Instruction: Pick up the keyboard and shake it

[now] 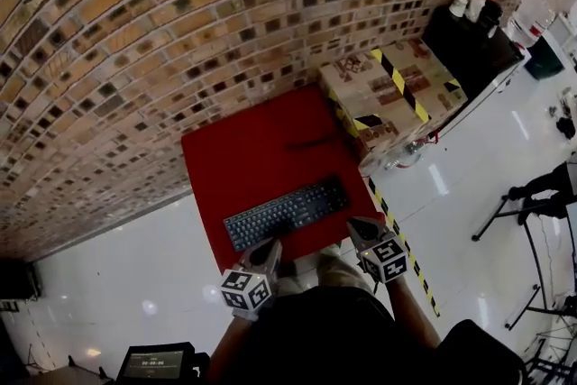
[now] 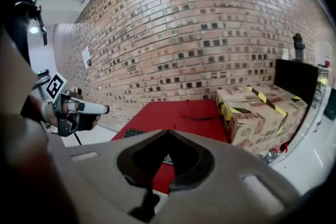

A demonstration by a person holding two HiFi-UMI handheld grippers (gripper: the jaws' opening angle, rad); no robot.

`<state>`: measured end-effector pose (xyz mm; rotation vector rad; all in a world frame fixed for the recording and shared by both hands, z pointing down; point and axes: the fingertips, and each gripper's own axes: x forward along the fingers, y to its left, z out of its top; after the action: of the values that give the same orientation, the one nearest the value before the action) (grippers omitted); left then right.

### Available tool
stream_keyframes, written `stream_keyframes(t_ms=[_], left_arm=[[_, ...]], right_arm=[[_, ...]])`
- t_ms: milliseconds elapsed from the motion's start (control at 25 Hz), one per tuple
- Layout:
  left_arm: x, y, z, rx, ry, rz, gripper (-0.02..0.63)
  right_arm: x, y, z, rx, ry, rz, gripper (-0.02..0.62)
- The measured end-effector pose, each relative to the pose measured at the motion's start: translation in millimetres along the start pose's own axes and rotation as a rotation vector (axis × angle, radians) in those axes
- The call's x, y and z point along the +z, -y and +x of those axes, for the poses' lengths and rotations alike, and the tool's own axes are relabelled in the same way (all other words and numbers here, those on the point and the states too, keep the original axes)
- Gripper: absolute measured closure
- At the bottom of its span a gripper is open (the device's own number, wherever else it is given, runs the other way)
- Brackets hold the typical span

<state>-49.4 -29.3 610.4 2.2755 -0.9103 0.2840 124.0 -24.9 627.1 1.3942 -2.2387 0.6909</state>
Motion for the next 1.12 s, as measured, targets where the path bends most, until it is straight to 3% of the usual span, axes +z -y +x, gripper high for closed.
stream_keyframes(t_ms=[160, 320, 520, 720, 840, 1000, 1120], left_arm=[[-5, -13, 22, 0.111, -0.044, -0.002, 0.591], [-24, -30, 29, 0.212, -0.069, -0.083, 0.589], [-50, -63, 23, 0.334, -0.087, -0.205, 0.589], [-77, -109, 10, 0.433, -0.122, -0.303, 0.582], [-99, -141, 7, 0.451, -0.174, -0.358, 0.449], [-115, -186, 0, 0.5, -0.242, -0.368, 0.351], [-123, -211, 3, 0.496, -0.304, -0.35, 0.28]], right_arm=[[-3, 51, 28, 0.093, -0.076, 0.017, 0.603], [-16, 83, 50, 0.186, -0.145, 0.076, 0.603], [-35, 105, 78, 0.263, -0.259, 0.064, 0.603], [-56, 117, 105, 0.279, -0.373, 0.061, 0.541], [-67, 124, 118, 0.258, -0.427, 0.051, 0.481], [-86, 128, 136, 0.238, -0.521, 0.028, 0.335], [-96, 129, 151, 0.245, -0.583, 0.054, 0.285]])
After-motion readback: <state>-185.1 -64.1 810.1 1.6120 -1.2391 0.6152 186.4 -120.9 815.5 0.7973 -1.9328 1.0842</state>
